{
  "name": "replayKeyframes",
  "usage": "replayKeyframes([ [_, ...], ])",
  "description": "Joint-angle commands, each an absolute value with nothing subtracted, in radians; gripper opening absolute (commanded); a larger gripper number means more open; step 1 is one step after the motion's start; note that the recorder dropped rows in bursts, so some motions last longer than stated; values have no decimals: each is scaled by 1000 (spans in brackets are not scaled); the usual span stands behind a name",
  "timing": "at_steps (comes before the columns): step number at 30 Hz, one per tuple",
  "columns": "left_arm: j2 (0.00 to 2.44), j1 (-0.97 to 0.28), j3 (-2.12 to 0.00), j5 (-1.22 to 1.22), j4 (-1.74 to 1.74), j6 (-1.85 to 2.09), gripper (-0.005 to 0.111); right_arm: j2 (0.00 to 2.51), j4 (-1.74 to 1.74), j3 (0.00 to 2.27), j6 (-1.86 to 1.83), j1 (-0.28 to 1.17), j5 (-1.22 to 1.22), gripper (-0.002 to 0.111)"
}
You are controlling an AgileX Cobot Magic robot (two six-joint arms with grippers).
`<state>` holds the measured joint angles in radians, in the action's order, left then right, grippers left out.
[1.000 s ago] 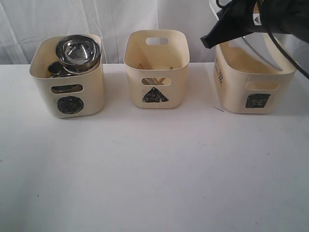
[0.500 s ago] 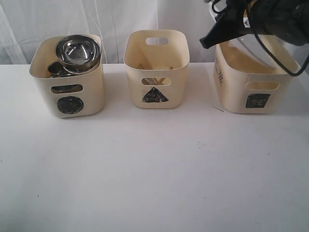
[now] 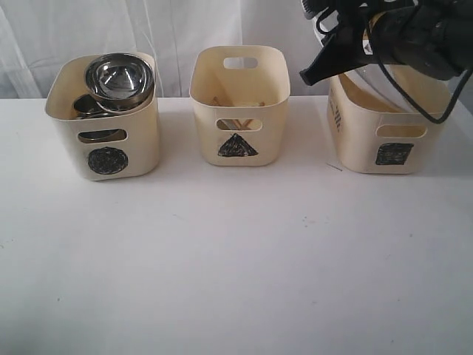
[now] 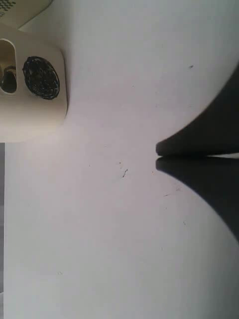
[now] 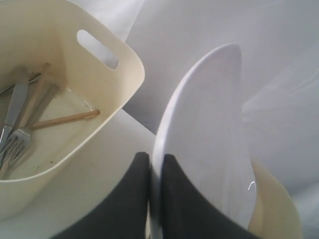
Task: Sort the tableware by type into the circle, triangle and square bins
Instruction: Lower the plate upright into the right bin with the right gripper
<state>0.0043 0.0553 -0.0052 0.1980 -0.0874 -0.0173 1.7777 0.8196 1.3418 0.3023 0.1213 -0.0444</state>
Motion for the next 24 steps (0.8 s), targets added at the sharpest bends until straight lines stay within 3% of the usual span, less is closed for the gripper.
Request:
replayKeyframes([
  [1, 0, 57, 0, 194, -95, -21, 0, 1780, 843, 1354, 290, 119, 0, 0],
  [11, 0, 57, 0, 194, -95, -21, 0, 1790, 841, 1354, 322, 119, 0, 1],
  [18, 0, 57, 0, 194, -95, -21, 0, 1788, 807, 1354, 322, 119, 0, 21],
  [24, 0, 57, 0, 194, -95, -21, 0, 1760, 800, 1354, 324, 119, -10, 23],
])
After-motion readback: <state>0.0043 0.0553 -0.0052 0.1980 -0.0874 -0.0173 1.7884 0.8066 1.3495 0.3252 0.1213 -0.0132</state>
